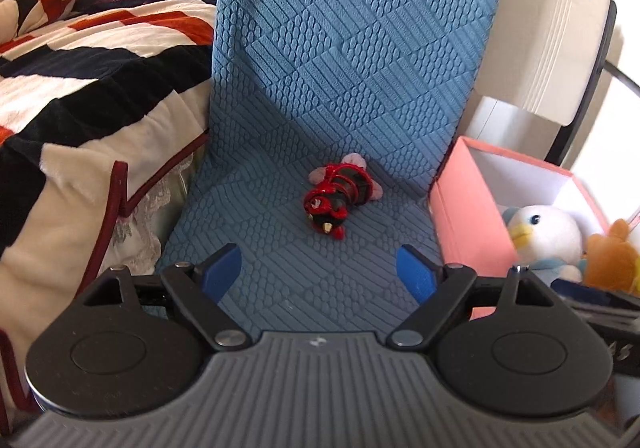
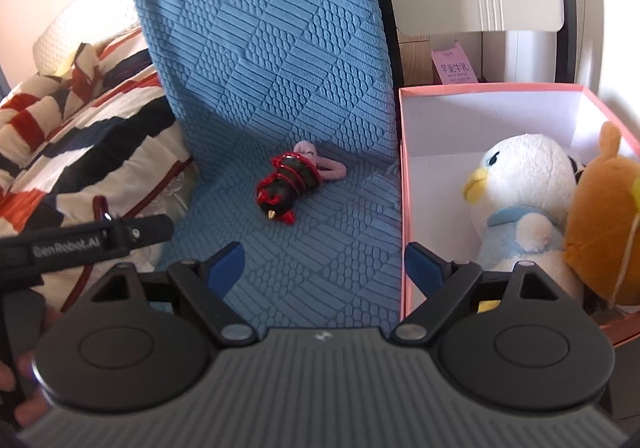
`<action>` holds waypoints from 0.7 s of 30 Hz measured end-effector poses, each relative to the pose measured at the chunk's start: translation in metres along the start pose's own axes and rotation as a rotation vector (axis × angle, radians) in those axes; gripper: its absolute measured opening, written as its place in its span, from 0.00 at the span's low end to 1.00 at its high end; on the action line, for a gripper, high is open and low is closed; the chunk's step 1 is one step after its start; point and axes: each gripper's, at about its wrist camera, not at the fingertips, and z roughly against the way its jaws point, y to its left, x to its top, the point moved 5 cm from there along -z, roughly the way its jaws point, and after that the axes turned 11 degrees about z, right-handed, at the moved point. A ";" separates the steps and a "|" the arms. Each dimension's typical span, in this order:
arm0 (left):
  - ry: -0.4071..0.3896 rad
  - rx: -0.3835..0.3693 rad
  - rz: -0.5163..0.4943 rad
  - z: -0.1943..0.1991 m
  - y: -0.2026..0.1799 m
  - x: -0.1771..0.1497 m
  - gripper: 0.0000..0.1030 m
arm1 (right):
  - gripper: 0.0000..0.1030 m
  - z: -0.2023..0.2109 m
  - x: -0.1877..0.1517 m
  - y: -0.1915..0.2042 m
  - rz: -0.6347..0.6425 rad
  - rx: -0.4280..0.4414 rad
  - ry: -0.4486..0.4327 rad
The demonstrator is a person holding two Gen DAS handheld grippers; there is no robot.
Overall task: Organize objects
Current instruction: 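Withdraw both grippers from the box back toward the seat, then grasp the pink plush with the right gripper while the left gripper grasps the red-and-black toy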
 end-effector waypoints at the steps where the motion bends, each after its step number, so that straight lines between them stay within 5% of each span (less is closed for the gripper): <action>1: 0.004 -0.002 -0.002 -0.005 0.001 0.001 0.85 | 0.86 -0.003 0.002 0.000 0.001 -0.001 -0.007; 11: 0.012 0.005 -0.037 -0.056 0.008 0.010 0.85 | 0.86 -0.043 0.022 -0.008 -0.019 -0.036 -0.046; 21: 0.100 -0.024 0.074 -0.115 0.010 0.013 0.85 | 0.86 -0.070 0.042 -0.011 -0.046 -0.056 -0.088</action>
